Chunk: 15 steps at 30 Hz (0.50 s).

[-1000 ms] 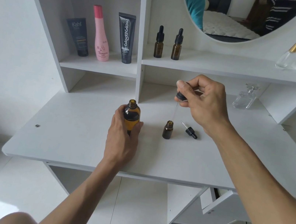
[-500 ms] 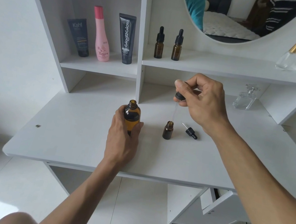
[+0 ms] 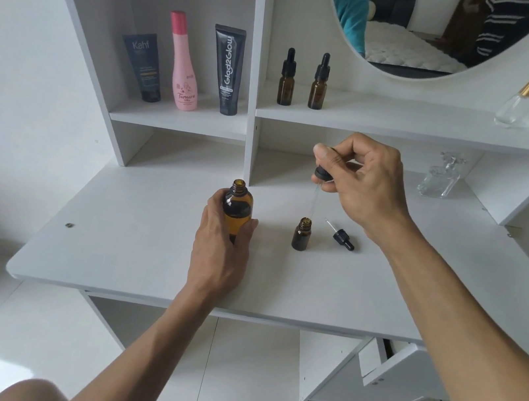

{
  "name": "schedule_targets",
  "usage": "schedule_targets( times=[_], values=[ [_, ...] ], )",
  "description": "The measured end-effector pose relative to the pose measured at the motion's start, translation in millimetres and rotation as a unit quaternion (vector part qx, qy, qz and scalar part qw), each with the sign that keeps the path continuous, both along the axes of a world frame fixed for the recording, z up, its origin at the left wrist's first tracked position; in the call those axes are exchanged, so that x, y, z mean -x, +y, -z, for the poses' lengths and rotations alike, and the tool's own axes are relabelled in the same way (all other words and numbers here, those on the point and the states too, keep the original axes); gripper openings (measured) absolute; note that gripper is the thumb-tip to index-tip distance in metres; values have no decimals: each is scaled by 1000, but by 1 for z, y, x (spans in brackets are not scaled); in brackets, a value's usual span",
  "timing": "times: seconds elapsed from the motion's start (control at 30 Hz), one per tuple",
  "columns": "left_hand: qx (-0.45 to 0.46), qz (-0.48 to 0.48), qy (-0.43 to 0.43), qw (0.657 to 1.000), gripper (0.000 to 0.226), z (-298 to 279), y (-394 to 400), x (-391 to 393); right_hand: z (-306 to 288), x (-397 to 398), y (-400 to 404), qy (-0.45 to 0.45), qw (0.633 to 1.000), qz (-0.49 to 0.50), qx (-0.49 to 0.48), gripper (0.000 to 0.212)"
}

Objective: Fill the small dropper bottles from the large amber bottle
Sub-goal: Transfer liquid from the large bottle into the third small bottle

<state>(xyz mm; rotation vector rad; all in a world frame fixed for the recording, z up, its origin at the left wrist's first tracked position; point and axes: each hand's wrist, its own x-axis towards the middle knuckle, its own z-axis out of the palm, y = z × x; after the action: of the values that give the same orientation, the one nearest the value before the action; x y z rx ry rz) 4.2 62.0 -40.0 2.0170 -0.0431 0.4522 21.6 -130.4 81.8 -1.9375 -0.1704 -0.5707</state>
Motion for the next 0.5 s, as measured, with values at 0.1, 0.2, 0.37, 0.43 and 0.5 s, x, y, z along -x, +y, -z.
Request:
schedule_targets(
  times=[0.1,0.2,0.37,0.43,0.5],
  values=[
    [2,-2,4,1000,50,-2,0,1,-2,2,0,5,1000,-1,-28,25],
    [2,-1,3,1000,50,-3,-1,2,-11,6,4,-19,998,-8,-66,20],
    [5,0,5,1000,49,-2,0,1,-26,7,26,-51,986,-41,-153,14],
    [6,0,6,1000,48,-2,-1,1,-30,5,37,-52,981,-52,-182,15],
    [6,1,7,1000,49,-3,-1,2,-32,2,48,-49,977,-64,-196,16]
  ],
)
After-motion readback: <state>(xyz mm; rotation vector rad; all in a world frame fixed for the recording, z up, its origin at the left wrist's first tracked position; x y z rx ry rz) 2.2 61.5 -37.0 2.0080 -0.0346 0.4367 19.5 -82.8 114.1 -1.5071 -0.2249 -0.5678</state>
